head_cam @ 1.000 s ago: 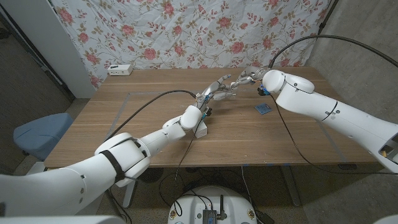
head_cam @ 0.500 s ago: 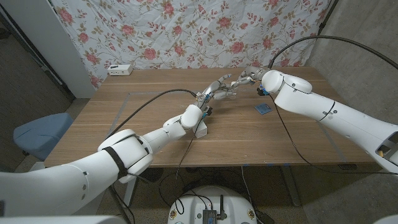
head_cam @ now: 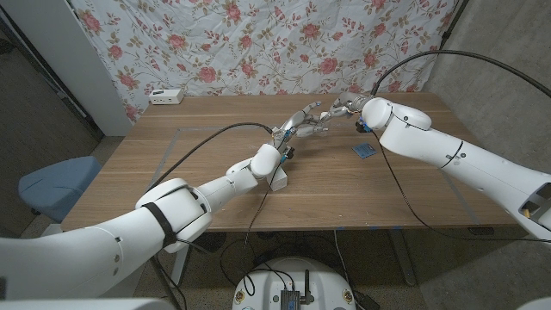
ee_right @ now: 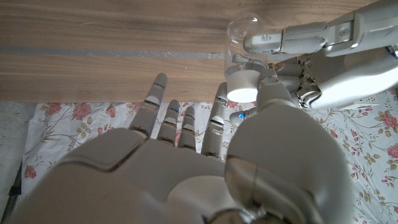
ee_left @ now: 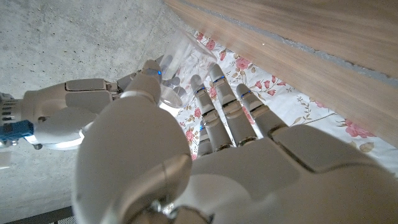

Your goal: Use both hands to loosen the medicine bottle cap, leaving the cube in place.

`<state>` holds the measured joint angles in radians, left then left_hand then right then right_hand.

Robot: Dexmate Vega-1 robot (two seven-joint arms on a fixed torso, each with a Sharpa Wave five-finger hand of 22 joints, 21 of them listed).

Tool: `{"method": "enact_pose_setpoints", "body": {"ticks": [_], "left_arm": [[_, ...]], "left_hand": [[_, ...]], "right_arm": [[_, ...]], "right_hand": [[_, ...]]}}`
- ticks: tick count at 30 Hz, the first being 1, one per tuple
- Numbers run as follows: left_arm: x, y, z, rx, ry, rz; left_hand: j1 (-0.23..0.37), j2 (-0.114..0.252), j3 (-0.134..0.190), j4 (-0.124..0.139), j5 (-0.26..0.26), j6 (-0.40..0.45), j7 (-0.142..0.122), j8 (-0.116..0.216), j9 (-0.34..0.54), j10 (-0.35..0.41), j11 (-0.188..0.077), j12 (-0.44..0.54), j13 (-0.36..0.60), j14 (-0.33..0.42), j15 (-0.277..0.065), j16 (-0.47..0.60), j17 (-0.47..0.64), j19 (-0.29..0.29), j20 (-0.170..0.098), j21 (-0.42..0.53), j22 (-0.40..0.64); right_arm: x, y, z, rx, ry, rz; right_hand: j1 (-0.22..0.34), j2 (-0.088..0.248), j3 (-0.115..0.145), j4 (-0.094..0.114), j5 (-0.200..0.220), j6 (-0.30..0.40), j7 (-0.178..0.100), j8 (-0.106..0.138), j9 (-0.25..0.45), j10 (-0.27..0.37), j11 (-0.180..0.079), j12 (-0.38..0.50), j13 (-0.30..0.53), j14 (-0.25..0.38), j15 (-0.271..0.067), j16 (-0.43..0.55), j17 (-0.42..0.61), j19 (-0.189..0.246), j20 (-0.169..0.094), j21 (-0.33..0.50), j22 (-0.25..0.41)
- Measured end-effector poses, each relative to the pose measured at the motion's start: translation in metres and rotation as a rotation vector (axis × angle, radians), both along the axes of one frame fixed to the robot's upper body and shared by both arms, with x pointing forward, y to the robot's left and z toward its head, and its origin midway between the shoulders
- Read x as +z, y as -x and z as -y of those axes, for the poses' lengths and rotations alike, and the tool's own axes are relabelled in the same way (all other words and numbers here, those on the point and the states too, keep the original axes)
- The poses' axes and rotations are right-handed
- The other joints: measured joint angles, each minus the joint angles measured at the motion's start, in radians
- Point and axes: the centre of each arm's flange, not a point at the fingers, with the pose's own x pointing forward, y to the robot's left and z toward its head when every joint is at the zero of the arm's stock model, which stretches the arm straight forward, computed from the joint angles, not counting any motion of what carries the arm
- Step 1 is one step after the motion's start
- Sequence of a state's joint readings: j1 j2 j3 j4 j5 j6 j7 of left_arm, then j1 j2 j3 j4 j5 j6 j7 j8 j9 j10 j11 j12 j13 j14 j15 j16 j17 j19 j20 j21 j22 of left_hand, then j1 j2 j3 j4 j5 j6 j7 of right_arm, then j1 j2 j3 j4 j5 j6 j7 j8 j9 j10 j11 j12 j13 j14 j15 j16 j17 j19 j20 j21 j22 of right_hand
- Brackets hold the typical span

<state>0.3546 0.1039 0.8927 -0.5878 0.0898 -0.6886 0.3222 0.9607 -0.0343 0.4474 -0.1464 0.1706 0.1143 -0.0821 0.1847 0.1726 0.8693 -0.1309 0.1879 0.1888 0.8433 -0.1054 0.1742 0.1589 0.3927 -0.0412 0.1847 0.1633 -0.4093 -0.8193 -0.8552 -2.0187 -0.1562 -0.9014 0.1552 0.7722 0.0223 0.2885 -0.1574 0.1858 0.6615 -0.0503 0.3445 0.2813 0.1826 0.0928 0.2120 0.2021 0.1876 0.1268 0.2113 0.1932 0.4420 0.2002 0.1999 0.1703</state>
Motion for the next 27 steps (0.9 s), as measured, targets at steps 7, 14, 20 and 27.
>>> {"method": "enact_pose_setpoints", "body": {"ticks": [7,14,20,27], "left_arm": [[-0.0017,0.0006,0.0004,0.000,0.001,-0.002],[-0.0036,0.0017,0.0003,0.000,0.002,-0.003],[-0.0044,0.0027,-0.0001,-0.001,0.004,-0.002],[-0.0052,0.0032,-0.0006,0.000,0.004,-0.001]], "left_hand": [[-0.001,-0.001,0.000,0.000,0.003,0.000,0.000,0.000,0.000,0.002,-0.002,-0.001,0.000,0.000,0.000,0.000,0.000,0.000,0.000,0.000,0.002],[-0.001,-0.001,0.000,0.000,0.004,0.000,0.000,0.000,0.000,0.002,-0.002,0.001,0.000,0.000,0.000,0.000,0.000,0.000,0.000,0.000,0.002],[0.000,0.000,-0.001,-0.001,0.003,0.004,0.004,0.000,0.000,0.002,-0.002,0.001,0.000,0.000,0.000,0.000,0.000,0.000,0.000,0.000,0.002],[0.001,0.001,0.002,0.002,0.003,0.005,0.005,0.000,0.000,0.002,-0.002,0.001,-0.001,0.000,0.000,0.000,0.000,0.000,0.000,0.000,0.002]], "right_arm": [[-0.0008,0.0010,-0.0002,-0.003,0.000,0.002],[-0.0011,0.0025,-0.0004,-0.006,0.000,0.009],[-0.0023,0.0038,-0.0009,-0.007,0.000,0.012],[-0.0033,0.0050,-0.0008,-0.011,-0.002,0.019]], "right_hand": [[0.006,0.006,0.003,-0.003,0.000,0.016,-0.006,0.015,0.005,0.003,-0.004,0.000,0.000,0.007,0.000,0.007,0.005,0.000,0.000,0.000,0.000],[0.015,0.007,0.007,-0.001,0.000,0.025,-0.007,0.023,0.006,0.011,-0.003,0.000,0.000,0.007,0.000,0.007,0.005,0.000,0.000,0.000,0.000],[0.018,0.010,0.008,0.000,0.000,0.043,-0.014,0.037,0.009,0.021,-0.014,0.000,0.000,0.013,-0.006,0.008,0.005,0.005,-0.005,0.000,0.000],[0.025,0.011,0.012,-0.004,0.000,0.068,-0.022,0.048,0.013,0.031,-0.013,0.000,0.000,0.024,-0.017,0.008,0.005,0.009,-0.009,0.000,0.000]]}}
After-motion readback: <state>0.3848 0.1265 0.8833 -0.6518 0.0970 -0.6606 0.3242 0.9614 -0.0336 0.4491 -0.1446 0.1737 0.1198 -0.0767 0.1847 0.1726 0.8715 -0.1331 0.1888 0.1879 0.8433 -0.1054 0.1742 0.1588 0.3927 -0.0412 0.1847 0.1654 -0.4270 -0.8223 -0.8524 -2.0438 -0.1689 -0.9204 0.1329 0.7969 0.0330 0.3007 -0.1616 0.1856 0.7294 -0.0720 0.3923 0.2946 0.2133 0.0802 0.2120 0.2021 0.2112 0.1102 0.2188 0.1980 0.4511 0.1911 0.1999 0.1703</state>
